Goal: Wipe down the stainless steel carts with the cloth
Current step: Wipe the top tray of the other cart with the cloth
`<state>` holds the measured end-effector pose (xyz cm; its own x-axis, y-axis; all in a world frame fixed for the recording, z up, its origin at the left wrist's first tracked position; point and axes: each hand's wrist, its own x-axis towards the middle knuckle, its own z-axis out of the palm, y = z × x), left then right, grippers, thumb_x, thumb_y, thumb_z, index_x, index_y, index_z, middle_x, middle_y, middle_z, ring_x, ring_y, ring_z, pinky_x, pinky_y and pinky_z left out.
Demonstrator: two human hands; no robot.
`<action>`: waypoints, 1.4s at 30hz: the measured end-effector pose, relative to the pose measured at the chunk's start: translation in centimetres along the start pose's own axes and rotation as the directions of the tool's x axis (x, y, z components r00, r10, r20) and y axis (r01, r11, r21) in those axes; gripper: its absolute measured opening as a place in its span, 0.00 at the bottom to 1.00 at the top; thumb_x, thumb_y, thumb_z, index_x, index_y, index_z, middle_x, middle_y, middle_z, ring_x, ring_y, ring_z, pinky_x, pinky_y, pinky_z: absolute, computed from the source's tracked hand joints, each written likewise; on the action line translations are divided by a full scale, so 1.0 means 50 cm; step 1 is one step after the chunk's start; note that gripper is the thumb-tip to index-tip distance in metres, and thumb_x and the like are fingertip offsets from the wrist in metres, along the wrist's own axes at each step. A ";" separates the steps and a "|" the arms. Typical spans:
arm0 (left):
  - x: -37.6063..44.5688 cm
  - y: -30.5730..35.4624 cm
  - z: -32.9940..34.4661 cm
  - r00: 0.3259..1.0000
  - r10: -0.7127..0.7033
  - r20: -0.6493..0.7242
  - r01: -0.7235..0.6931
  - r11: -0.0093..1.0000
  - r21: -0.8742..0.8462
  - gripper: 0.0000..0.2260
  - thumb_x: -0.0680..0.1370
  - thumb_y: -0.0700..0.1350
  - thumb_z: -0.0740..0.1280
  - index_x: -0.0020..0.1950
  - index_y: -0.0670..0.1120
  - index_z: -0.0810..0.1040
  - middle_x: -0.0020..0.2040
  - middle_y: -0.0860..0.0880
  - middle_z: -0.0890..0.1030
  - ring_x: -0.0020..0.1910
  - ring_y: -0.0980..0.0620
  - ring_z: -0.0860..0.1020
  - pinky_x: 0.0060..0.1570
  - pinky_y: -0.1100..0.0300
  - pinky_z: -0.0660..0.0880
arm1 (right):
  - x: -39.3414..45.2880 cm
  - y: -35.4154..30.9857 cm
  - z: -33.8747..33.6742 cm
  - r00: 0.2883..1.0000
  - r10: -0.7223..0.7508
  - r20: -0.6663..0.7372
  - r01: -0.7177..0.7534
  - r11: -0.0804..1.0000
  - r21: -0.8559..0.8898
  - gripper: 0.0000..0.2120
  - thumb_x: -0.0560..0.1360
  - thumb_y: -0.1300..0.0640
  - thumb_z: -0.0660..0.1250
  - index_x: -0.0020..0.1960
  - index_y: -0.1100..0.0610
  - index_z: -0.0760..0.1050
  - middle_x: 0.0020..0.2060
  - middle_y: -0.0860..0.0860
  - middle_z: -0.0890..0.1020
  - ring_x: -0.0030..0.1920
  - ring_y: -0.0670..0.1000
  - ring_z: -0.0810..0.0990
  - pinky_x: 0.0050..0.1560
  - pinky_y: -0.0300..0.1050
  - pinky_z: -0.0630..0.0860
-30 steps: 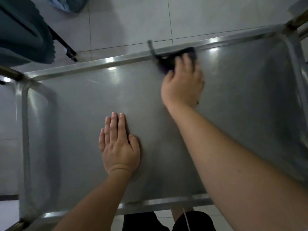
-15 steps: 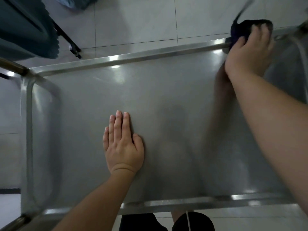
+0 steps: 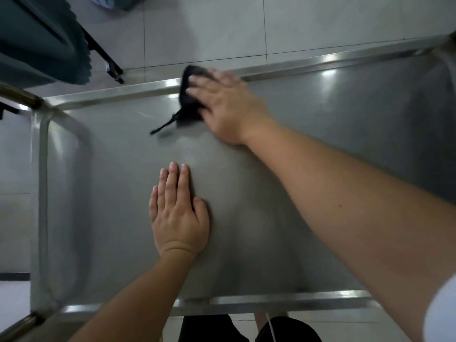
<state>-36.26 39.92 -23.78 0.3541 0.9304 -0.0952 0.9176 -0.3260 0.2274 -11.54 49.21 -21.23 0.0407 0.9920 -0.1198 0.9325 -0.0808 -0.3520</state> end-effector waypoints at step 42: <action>-0.001 0.013 -0.019 0.999 -0.003 0.048 0.004 1.000 -0.022 0.32 0.81 0.53 0.56 0.87 0.51 0.57 0.87 0.51 0.55 0.86 0.52 0.49 0.84 0.51 0.44 | -0.472 0.140 0.023 0.766 0.591 -0.254 -0.575 0.806 0.140 0.28 0.81 0.49 0.58 0.80 0.55 0.70 0.81 0.54 0.67 0.78 0.64 0.67 0.79 0.61 0.62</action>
<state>-35.86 39.84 -22.70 0.3597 0.9222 -0.1420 0.9147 -0.3185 0.2486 -6.38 25.13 -21.91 0.6733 0.7367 -0.0635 0.6780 -0.6493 -0.3446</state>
